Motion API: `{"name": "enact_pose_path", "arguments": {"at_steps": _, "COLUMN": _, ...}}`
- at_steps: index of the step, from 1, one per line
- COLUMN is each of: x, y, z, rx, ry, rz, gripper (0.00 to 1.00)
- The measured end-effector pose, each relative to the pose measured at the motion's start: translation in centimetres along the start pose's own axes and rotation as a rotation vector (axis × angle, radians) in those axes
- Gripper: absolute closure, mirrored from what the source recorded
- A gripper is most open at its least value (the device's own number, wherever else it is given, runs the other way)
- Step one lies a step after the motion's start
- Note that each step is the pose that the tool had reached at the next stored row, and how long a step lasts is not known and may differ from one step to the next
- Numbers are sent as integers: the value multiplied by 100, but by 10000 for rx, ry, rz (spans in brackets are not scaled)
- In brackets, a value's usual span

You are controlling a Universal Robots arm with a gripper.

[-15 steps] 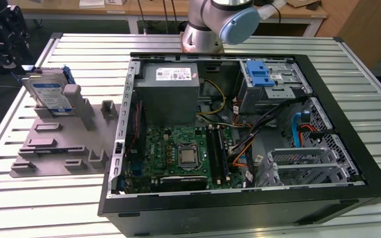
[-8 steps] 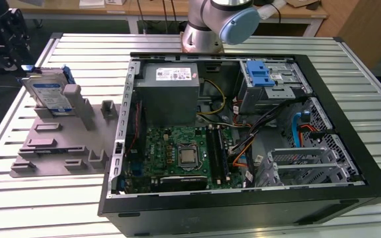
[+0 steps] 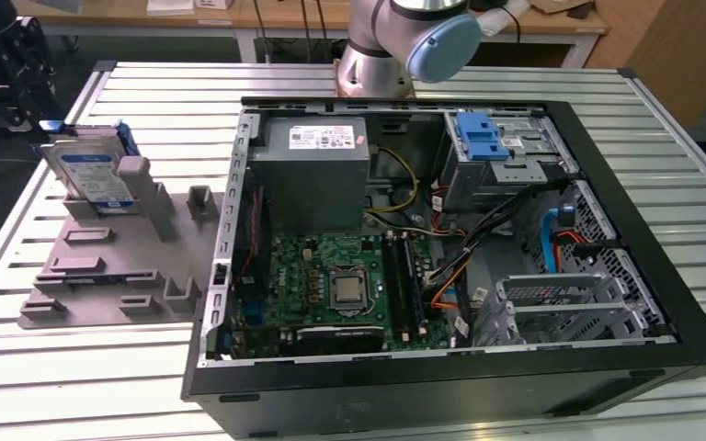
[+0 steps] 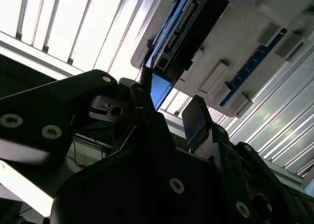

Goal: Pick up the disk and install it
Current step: 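Pick up the disk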

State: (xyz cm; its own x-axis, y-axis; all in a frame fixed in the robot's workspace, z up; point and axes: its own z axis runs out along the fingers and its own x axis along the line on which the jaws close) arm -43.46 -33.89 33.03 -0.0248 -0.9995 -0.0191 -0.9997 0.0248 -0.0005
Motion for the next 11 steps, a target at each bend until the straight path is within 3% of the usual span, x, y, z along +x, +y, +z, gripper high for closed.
{"name": "enact_pose_path", "arguments": {"at_steps": 11, "x": -2, "y": 0, "z": -33, "rx": 4, "ry": -2, "rz": 1, "gripper": 48}}
